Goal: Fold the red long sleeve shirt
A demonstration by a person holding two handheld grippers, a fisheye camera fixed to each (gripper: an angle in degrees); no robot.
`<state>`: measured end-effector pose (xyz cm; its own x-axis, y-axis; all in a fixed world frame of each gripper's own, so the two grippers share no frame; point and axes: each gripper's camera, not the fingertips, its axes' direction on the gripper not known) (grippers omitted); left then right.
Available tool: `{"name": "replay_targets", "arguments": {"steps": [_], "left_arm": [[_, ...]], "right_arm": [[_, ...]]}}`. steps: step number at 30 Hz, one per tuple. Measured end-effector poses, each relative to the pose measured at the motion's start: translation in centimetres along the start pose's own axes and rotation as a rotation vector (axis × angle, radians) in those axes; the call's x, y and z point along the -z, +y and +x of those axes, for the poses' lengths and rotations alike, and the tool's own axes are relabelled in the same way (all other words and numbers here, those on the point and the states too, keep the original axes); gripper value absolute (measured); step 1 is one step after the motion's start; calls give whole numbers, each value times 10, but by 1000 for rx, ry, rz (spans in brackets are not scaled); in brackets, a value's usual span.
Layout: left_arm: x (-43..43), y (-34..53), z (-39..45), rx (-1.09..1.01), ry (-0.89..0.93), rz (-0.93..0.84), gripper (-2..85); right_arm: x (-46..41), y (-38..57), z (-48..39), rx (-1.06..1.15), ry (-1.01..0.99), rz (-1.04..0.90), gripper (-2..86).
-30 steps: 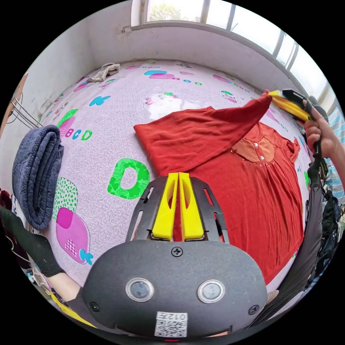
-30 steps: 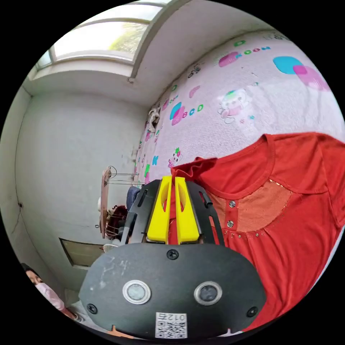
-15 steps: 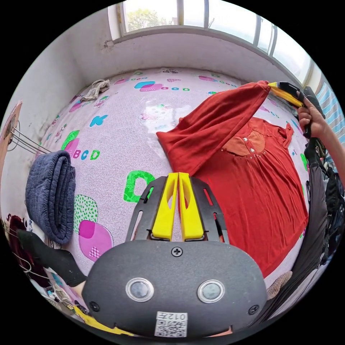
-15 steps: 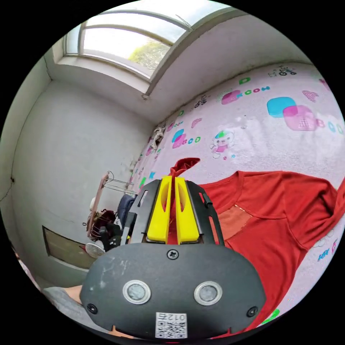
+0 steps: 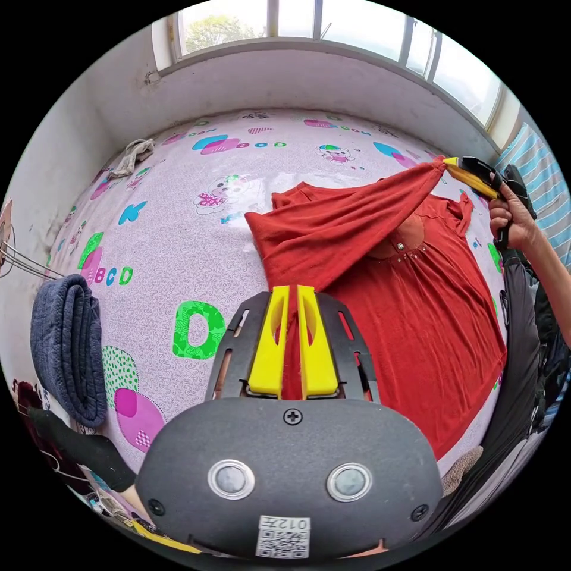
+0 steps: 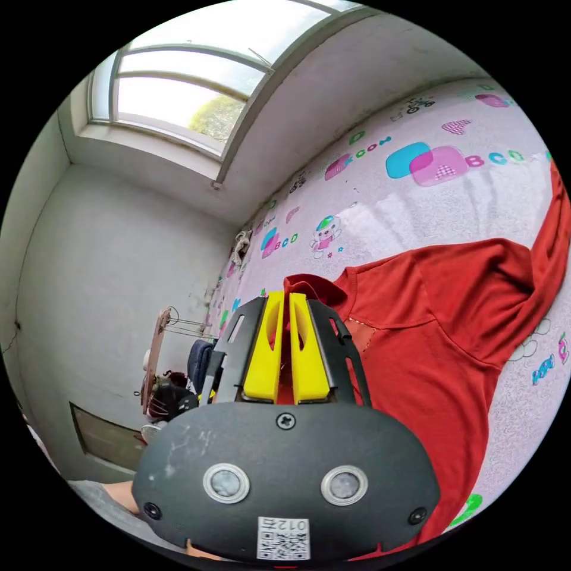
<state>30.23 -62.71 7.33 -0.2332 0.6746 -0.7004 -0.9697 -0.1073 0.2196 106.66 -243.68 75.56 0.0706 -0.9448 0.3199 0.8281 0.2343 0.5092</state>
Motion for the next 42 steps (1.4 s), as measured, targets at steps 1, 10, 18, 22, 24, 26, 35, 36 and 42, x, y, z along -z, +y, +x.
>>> {"name": "replay_targets", "arguments": {"steps": [1,10,18,22,24,26,35,36,42], "left_arm": [[-3,-1,0,-4,-1,-13,27],[-3,12,-18,51,31,-70,83],[15,14,-21,56,12,-30,81],[24,15,-35,94,26,5,78],[26,12,-48,116,43,9,78],[29,10,-53,116,31,18,77],[59,16,-49,92,107,133,72],[59,20,-42,64,125,124,72],[52,42,-35,28,212,147,71]], "right_arm": [[0,11,12,-31,89,-14,-2],[-11,98,67,-166,213,-144,-1],[1,129,19,-86,215,-193,-2],[-5,163,3,-31,279,-227,0],[-16,178,0,-25,323,-296,2],[-15,197,-8,-23,429,-299,7],[-120,234,-153,372,346,-399,34],[-137,235,-163,373,316,-422,36],[-301,250,-230,284,143,-659,72]]}}
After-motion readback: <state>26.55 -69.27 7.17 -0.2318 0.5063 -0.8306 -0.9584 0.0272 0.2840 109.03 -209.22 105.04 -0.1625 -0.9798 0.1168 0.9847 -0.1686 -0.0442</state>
